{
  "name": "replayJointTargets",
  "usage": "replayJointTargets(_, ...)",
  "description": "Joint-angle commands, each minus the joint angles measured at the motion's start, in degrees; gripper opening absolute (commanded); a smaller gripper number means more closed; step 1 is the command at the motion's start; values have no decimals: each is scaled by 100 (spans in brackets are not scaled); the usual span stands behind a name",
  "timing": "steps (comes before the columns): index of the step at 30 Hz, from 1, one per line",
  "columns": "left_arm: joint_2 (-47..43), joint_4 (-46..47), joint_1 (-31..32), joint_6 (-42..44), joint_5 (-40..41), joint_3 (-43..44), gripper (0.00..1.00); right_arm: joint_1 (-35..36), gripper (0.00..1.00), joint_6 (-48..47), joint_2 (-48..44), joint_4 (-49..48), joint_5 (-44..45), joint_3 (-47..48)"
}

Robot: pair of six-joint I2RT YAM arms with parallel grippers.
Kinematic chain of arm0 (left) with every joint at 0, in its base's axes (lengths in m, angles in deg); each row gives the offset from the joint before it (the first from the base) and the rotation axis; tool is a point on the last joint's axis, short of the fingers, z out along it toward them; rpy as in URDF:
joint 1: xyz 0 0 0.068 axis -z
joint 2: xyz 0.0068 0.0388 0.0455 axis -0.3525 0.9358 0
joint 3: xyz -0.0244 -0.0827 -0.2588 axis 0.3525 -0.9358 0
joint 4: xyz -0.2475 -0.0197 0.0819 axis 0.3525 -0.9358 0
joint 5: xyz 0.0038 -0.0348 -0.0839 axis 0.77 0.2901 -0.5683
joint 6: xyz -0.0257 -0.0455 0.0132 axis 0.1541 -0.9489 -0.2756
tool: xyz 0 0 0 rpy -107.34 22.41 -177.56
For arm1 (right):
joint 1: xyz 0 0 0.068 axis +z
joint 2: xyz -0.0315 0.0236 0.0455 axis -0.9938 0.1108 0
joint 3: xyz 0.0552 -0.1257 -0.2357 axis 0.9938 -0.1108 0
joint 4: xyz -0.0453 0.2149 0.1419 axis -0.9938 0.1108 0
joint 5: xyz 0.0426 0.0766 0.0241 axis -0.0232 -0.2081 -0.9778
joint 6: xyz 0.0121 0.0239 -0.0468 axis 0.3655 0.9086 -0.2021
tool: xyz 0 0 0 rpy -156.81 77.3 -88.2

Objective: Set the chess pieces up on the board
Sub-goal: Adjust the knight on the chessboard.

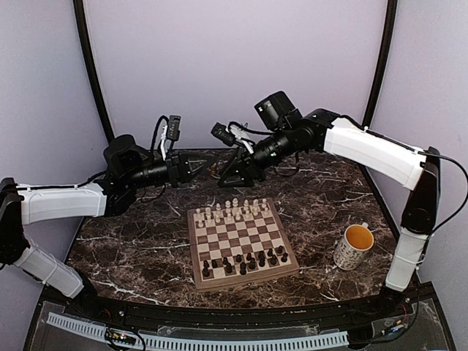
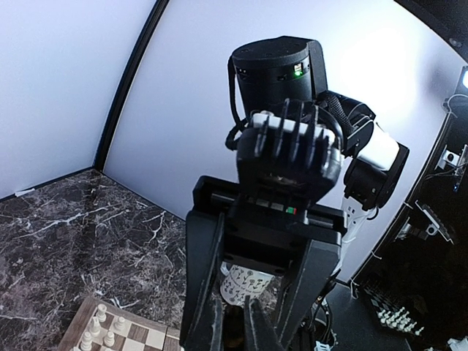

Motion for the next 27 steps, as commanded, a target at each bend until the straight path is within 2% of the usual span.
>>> replayJointTargets(1, 52, 545, 55, -206, 60, 66, 0, 18, 49, 211, 61, -275, -474, 145)
replayJointTargets(15, 173, 672, 166, -311, -40, 125, 0, -3, 47, 428, 173, -335, -625, 377)
replayJointTargets(17, 173, 656, 175, -298, -54, 117, 0, -17, 41, 439, 173, -352, -646, 381)
replayJointTargets(23, 153, 592, 190, -247, -64, 100, 0, -22, 14, 420, 208, -362, -644, 354)
replayJointTargets(27, 101, 432, 188, -170, -46, 103, 1, -22, 6, 377, 224, -339, -599, 304)
